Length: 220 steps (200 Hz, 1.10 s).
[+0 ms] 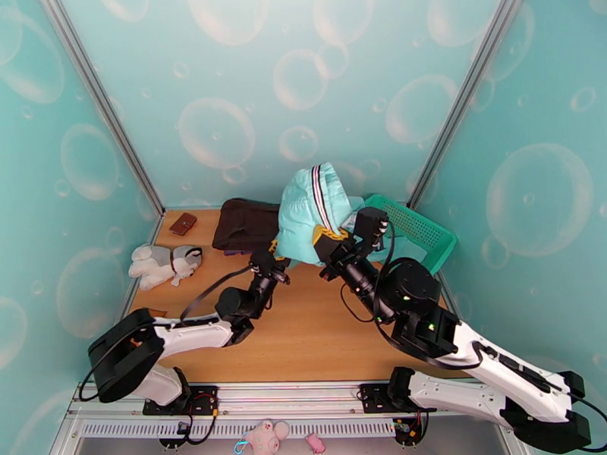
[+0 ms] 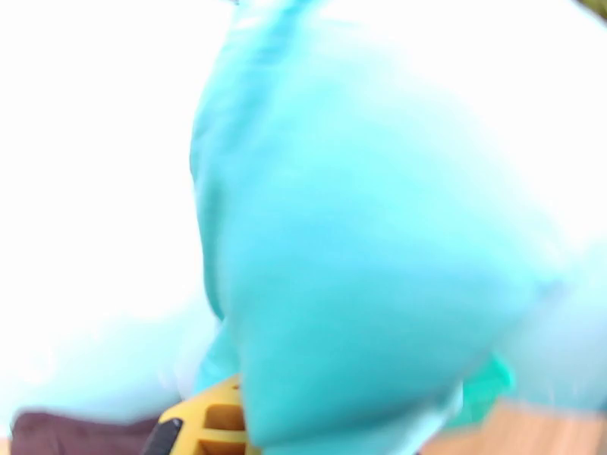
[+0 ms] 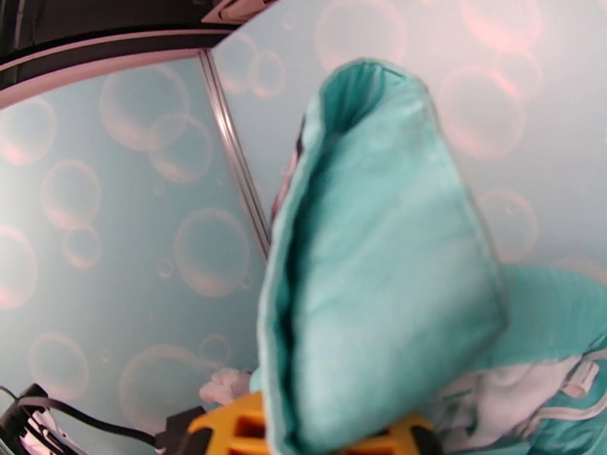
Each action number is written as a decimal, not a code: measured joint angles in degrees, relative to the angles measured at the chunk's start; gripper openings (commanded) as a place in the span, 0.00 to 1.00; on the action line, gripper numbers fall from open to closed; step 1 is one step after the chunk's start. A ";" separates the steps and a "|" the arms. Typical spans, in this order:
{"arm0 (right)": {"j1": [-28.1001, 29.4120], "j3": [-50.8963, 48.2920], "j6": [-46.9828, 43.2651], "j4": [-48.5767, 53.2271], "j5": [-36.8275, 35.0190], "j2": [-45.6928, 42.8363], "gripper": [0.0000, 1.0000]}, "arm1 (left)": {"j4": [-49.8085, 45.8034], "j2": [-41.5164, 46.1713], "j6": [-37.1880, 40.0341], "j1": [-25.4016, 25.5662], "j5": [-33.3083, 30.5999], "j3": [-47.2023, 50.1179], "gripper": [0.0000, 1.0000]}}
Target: Fold and stack the trousers
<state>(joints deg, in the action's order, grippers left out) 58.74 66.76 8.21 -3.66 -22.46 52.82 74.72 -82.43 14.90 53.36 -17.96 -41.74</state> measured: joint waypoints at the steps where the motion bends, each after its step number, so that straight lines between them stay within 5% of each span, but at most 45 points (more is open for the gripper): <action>1: 0.00 0.22 -0.17 -0.02 0.11 0.07 0.00 | -0.52 0.52 -0.09 -0.20 0.20 -0.48 0.00; 55: 0.04 5.77 -7.58 -5.29 7.08 2.23 0.00 | -21.88 12.09 -2.89 -5.03 7.50 -17.86 0.00; 220: 0.59 -5.35 -10.45 -19.87 6.97 2.05 0.00 | -50.05 18.75 -0.79 -13.18 17.22 -27.41 0.00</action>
<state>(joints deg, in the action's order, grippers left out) 59.33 61.41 -2.24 -23.53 -15.49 54.87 24.67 -63.68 14.11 40.18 -0.73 -69.14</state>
